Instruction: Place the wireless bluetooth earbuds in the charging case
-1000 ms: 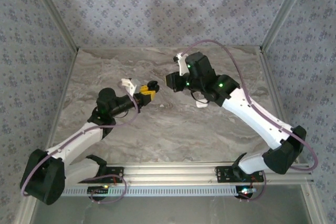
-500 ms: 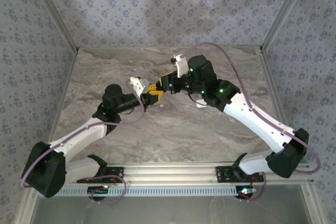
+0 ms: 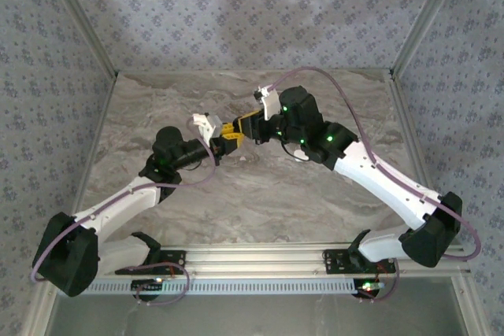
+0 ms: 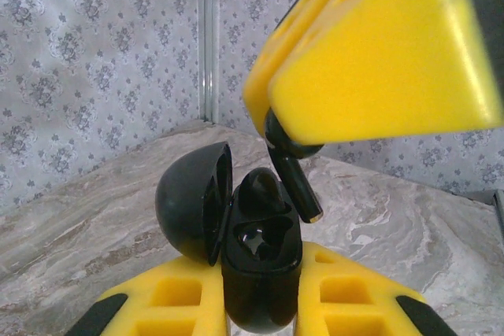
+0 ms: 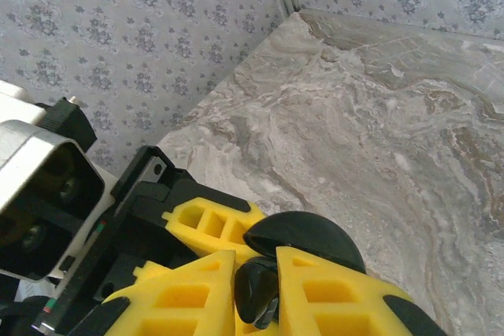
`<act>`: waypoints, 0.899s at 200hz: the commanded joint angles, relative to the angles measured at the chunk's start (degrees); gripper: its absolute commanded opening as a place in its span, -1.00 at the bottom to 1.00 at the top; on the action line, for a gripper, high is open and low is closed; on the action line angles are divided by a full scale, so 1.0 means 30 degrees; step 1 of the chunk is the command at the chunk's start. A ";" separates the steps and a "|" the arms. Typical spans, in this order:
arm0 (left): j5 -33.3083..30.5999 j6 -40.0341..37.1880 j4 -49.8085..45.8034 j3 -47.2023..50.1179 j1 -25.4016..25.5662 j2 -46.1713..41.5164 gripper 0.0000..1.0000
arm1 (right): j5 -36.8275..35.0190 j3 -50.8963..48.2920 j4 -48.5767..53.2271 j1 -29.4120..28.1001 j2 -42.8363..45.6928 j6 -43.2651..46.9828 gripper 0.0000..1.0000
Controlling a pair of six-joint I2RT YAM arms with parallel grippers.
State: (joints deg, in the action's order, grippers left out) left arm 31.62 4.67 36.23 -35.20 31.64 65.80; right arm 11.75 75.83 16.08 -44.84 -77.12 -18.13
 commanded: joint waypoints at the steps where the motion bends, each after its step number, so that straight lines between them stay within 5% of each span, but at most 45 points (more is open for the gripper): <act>1: -0.0138 0.0433 0.0903 -0.0718 0.0118 -0.0268 -0.70 | -0.0614 -0.0259 -0.0104 -0.0094 0.0512 0.0506 -0.63; 180: -0.0138 0.0411 0.0480 -0.0853 0.0226 -0.0737 -0.70 | -0.1212 -0.0629 -0.1640 -0.0477 0.0463 0.0873 -0.64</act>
State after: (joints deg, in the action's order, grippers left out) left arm 31.46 5.63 36.16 -35.22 31.97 65.63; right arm 9.17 74.39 12.38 -46.06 -76.14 -16.45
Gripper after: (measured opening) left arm 0.182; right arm 0.185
